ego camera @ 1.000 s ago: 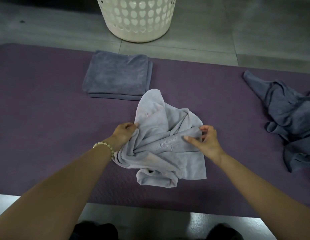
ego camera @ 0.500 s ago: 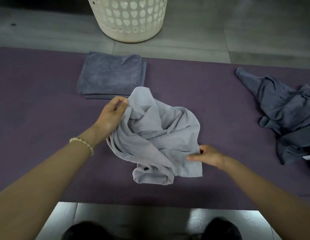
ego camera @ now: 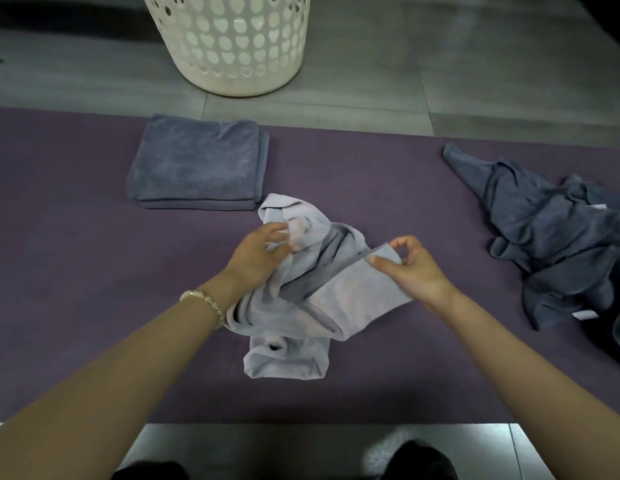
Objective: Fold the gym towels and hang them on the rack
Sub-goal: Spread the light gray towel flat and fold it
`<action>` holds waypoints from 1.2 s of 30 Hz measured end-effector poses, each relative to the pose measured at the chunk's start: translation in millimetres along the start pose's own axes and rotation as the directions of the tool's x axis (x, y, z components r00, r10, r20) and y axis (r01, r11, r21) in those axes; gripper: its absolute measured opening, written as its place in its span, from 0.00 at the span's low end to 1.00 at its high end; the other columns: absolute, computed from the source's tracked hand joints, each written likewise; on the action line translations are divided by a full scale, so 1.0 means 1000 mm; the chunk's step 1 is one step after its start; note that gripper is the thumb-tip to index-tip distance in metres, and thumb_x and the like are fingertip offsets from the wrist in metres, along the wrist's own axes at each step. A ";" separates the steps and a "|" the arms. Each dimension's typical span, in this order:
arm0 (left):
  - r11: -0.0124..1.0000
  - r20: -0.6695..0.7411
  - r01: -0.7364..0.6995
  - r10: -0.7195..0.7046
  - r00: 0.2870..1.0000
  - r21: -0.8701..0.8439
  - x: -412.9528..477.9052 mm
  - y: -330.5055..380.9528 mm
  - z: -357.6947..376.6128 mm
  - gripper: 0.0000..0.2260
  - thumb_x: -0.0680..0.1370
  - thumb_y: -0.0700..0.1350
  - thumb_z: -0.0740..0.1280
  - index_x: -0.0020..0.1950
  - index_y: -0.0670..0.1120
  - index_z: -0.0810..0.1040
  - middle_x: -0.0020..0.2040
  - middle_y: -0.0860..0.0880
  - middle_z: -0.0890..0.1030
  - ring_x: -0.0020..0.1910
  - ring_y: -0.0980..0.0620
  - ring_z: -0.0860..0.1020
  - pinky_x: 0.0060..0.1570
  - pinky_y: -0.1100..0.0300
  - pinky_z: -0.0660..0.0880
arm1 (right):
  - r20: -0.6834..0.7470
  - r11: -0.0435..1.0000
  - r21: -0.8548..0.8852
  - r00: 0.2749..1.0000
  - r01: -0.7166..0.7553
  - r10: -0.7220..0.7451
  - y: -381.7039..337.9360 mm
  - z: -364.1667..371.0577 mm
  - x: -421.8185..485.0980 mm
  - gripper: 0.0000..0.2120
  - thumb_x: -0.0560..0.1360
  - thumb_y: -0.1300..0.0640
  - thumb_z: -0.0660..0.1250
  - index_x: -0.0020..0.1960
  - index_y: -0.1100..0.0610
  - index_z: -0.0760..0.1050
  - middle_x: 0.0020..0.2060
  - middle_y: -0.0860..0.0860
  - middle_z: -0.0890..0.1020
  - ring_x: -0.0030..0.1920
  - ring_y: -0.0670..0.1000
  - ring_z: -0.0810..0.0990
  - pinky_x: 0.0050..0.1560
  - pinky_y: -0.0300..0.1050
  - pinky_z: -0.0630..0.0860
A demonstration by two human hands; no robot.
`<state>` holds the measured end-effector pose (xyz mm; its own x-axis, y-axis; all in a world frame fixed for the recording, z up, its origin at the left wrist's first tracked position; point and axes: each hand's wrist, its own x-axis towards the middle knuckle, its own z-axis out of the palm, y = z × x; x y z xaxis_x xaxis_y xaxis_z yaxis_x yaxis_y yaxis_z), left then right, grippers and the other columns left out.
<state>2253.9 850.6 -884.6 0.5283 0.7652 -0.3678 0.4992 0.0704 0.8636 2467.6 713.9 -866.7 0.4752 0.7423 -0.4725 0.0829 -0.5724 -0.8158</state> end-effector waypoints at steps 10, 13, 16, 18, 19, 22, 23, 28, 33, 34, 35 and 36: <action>0.990 0.050 0.004 -0.011 0.999 0.142 0.000 -0.025 0.021 0.20 0.78 0.53 0.65 0.69 0.51 0.70 0.54 0.49 0.79 0.55 0.51 0.77 0.58 0.61 0.71 | 0.183 0.986 -0.015 0.970 0.166 -0.160 -0.019 0.016 0.009 0.21 0.70 0.49 0.74 0.61 0.43 0.72 0.47 0.44 0.82 0.45 0.37 0.80 0.45 0.33 0.76; 0.973 0.177 -0.112 0.076 0.981 0.203 -0.007 -0.020 0.025 0.22 0.78 0.47 0.67 0.71 0.51 0.68 0.53 0.47 0.79 0.53 0.50 0.77 0.52 0.67 0.69 | 0.277 0.955 -0.141 0.936 0.263 -0.217 -0.019 0.036 0.019 0.25 0.68 0.39 0.72 0.63 0.40 0.73 0.62 0.40 0.76 0.63 0.41 0.73 0.64 0.42 0.71; 0.978 0.270 -0.152 0.109 0.957 0.142 -0.008 -0.026 0.024 0.23 0.77 0.45 0.69 0.69 0.55 0.69 0.51 0.54 0.78 0.51 0.58 0.77 0.58 0.66 0.71 | 0.303 0.915 -0.286 0.933 0.283 -0.194 -0.014 0.045 0.025 0.19 0.68 0.41 0.73 0.56 0.44 0.77 0.56 0.42 0.78 0.57 0.42 0.75 0.60 0.43 0.72; 0.984 0.235 -0.152 0.126 0.964 0.097 -0.008 -0.028 0.021 0.22 0.76 0.45 0.70 0.65 0.61 0.69 0.48 0.55 0.77 0.48 0.60 0.76 0.57 0.66 0.71 | 0.231 0.911 -0.273 0.941 0.308 -0.249 -0.013 0.046 0.026 0.11 0.70 0.47 0.74 0.46 0.52 0.78 0.42 0.50 0.81 0.42 0.44 0.77 0.48 0.47 0.75; 0.984 0.216 -0.157 0.137 0.967 0.080 -0.009 -0.026 0.019 0.21 0.75 0.45 0.71 0.64 0.61 0.70 0.46 0.55 0.77 0.46 0.60 0.76 0.56 0.68 0.71 | 0.195 0.920 -0.237 0.943 0.313 -0.270 -0.016 0.045 0.024 0.11 0.71 0.49 0.74 0.42 0.56 0.77 0.35 0.50 0.79 0.36 0.44 0.74 0.40 0.46 0.74; 0.972 0.210 -0.191 0.160 0.964 0.139 -0.012 -0.018 0.011 0.23 0.72 0.49 0.73 0.66 0.58 0.72 0.45 0.56 0.78 0.46 0.60 0.76 0.53 0.73 0.70 | 0.141 0.967 0.062 0.957 0.249 -0.255 -0.037 0.034 0.011 0.09 0.74 0.55 0.71 0.38 0.56 0.75 0.26 0.43 0.75 0.26 0.40 0.70 0.29 0.34 0.68; 0.967 0.194 -0.190 0.156 0.968 0.169 -0.011 -0.016 0.008 0.23 0.72 0.50 0.74 0.65 0.57 0.73 0.46 0.57 0.78 0.46 0.60 0.76 0.51 0.74 0.70 | 0.144 0.960 0.171 0.958 0.223 -0.248 -0.045 0.026 0.007 0.08 0.74 0.55 0.70 0.37 0.54 0.75 0.26 0.43 0.76 0.27 0.40 0.71 0.29 0.33 0.69; 0.964 0.303 -0.160 0.090 0.949 0.214 -0.011 0.003 0.001 0.13 0.72 0.60 0.70 0.44 0.51 0.82 0.43 0.52 0.82 0.43 0.60 0.78 0.48 0.64 0.73 | 0.221 0.975 0.214 0.969 0.063 -0.111 -0.040 -0.003 0.000 0.08 0.71 0.50 0.69 0.38 0.53 0.75 0.30 0.47 0.79 0.29 0.43 0.75 0.32 0.36 0.72; 0.921 0.304 -0.127 0.009 0.953 0.369 -0.014 -0.007 0.024 0.22 0.78 0.60 0.61 0.27 0.51 0.67 0.27 0.53 0.69 0.28 0.57 0.68 0.36 0.60 0.66 | 0.034 0.954 -0.213 0.974 -0.212 0.224 0.007 -0.010 0.006 0.20 0.68 0.46 0.75 0.51 0.53 0.70 0.44 0.47 0.77 0.42 0.45 0.75 0.39 0.38 0.70; 0.922 0.242 -0.135 0.047 0.969 0.362 -0.013 -0.007 0.027 0.18 0.78 0.59 0.62 0.30 0.54 0.70 0.31 0.54 0.73 0.33 0.56 0.73 0.40 0.59 0.68 | 0.090 0.945 -0.223 0.960 -0.239 0.264 0.010 -0.014 0.003 0.24 0.66 0.48 0.77 0.55 0.52 0.68 0.47 0.48 0.77 0.45 0.46 0.76 0.40 0.39 0.72; 0.941 0.168 -0.123 0.072 0.983 0.316 -0.008 -0.007 0.030 0.11 0.77 0.58 0.64 0.38 0.56 0.75 0.39 0.55 0.78 0.41 0.55 0.77 0.46 0.58 0.72 | 0.166 0.950 -0.187 0.945 -0.250 0.282 0.012 -0.017 0.001 0.28 0.65 0.51 0.78 0.59 0.51 0.66 0.50 0.49 0.78 0.47 0.47 0.78 0.43 0.40 0.75; 0.958 0.112 -0.107 0.079 0.991 0.267 -0.004 -0.005 0.031 0.07 0.77 0.58 0.65 0.49 0.56 0.77 0.50 0.56 0.79 0.50 0.55 0.78 0.52 0.60 0.72 | 0.238 0.959 -0.115 0.930 -0.258 0.279 0.012 -0.021 -0.002 0.30 0.66 0.54 0.78 0.61 0.50 0.65 0.52 0.51 0.80 0.48 0.48 0.79 0.46 0.42 0.76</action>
<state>2270.4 827.4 -897.8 0.6395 0.6922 -0.3344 0.6051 -0.1849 0.7744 2485.6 698.3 -868.2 0.2564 0.6137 -0.7468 0.0575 -0.7809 -0.6220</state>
